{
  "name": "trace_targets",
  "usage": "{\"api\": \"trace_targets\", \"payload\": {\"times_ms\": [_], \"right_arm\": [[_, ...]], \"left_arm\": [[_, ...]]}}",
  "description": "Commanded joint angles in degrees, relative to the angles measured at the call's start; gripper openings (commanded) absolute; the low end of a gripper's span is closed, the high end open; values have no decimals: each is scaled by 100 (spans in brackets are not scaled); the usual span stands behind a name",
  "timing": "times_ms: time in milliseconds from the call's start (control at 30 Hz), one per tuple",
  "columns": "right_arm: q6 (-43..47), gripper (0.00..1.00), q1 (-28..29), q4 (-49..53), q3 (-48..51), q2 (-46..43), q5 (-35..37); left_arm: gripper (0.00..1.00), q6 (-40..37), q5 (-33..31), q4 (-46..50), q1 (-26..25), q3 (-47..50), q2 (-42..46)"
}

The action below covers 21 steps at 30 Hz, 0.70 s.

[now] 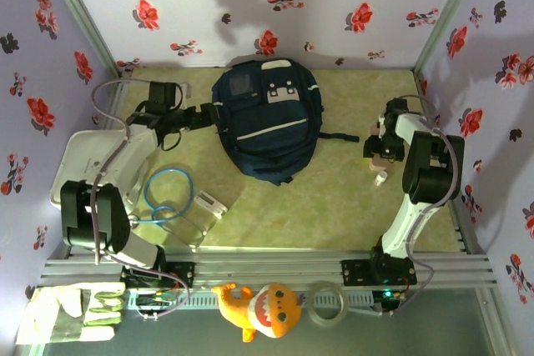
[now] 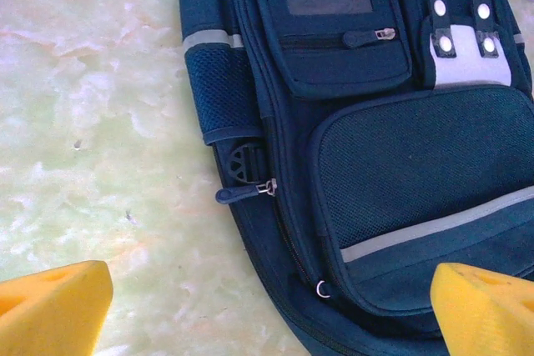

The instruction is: Pack books, pencil case, and school supplies into a backpack

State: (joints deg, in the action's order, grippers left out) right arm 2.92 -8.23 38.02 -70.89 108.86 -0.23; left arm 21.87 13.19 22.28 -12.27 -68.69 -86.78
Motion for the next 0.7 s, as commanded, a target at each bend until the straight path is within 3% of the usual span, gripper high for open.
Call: {"api": "trace_targets", "payload": {"times_ms": [0, 233, 467, 667], "right_arm": [[80, 62, 13, 90, -85, 10, -118], [-511, 58, 17, -565, 162, -761, -844], [-1250, 56, 83, -1073, 727, -1650, -1326], [-1750, 56, 275, -1382, 1185, -2427, -1587]], "left_arm": [[97, -245, 134, 195, -148, -321, -156], [95, -1003, 144, 316, -787, -790, -528], [90, -2691, 77, 510, -1721, -1235, -1123], [87, -3769, -603, 945, -2481, -1807, -1870]]}}
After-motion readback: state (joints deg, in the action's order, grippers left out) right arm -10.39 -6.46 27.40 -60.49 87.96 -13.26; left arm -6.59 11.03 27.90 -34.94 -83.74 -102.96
